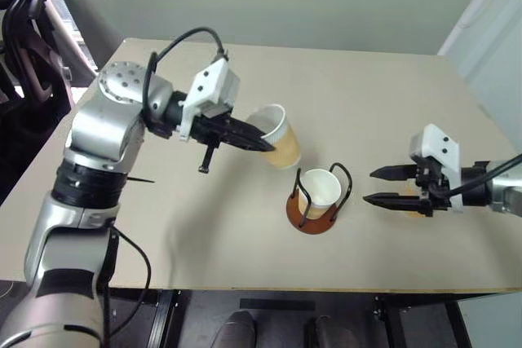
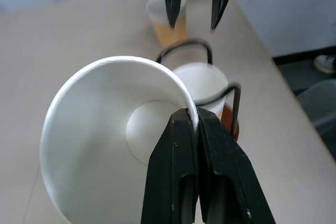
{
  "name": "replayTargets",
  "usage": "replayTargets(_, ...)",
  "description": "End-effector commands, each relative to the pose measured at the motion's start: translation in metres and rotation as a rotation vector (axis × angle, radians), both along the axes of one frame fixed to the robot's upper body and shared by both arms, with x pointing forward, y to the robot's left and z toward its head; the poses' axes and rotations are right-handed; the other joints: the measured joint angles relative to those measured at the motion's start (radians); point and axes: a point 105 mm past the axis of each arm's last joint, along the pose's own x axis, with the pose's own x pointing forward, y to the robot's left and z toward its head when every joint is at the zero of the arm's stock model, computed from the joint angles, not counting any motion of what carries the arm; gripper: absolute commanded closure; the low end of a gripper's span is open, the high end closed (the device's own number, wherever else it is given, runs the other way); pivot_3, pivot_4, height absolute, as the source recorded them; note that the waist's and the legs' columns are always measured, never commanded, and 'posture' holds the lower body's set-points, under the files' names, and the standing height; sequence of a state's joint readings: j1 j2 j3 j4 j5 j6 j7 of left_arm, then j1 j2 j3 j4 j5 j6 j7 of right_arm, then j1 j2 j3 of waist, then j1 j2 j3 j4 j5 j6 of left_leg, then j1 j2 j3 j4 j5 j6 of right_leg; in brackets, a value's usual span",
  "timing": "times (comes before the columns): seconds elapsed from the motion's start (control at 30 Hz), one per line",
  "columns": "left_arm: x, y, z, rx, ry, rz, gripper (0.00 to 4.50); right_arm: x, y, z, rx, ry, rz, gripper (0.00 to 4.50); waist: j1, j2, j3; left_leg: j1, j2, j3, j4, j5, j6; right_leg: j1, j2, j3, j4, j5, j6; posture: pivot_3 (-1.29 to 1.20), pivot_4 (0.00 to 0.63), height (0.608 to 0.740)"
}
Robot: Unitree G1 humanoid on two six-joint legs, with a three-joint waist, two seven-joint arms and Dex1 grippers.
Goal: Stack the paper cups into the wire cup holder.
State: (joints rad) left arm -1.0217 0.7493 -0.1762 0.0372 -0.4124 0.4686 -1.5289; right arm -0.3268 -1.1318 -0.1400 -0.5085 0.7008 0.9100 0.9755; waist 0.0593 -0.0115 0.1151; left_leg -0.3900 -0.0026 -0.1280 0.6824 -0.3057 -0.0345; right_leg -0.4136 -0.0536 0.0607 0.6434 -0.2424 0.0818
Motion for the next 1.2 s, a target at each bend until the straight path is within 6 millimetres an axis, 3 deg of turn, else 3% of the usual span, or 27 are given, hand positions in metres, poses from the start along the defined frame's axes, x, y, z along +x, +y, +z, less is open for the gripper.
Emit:
replayTargets(0.03, -0.007, -0.008, 0.015, -0.011, -0.025, -0.077, 4.48, -0.005, -0.002, 0.012, -0.041, -0.069, 0.031, 1.78, 0.000, 0.000, 0.000, 0.000, 0.000, 0.000, 0.000, 0.000, 0.000, 0.000, 0.000, 0.000, 0.000, 0.000, 0.000, 0.00, 0.150, 0.740)
replayTargets(0.43, 0.001, -0.033, 0.013, 0.047, -0.022, -0.193, 4.48, -0.020, 0.013, 0.046, -0.017, -0.177, 0.103, 1.78, 0.000, 0.000, 0.000, 0.000, 0.000, 0.000, 0.001, 0.000, 0.000, 0.000, 0.000, 0.000, -0.001, 0.000, 0.001, 0.00, 0.150, 0.740)
replayTargets(0.77, 0.004, -0.052, 0.010, 0.084, -0.034, -0.276, 4.48, -0.038, 0.006, 0.086, -0.013, -0.239, 0.039, 1.78, 0.007, 0.000, 0.000, -0.001, 0.000, 0.000, 0.000, 0.000, 0.000, 0.000, 0.000, 0.000, -0.003, 0.000, 0.001, 0.00, 0.150, 0.740)
replayTargets(1.2, -0.006, -0.072, 0.007, 0.115, -0.037, -0.389, 4.48, -0.046, 0.013, 0.081, 0.006, -0.243, 0.012, 1.78, 0.008, 0.000, 0.000, -0.002, 0.000, 0.000, 0.000, 0.000, 0.001, 0.000, 0.000, 0.000, -0.003, 0.000, 0.003, 0.00, 0.150, 0.740)
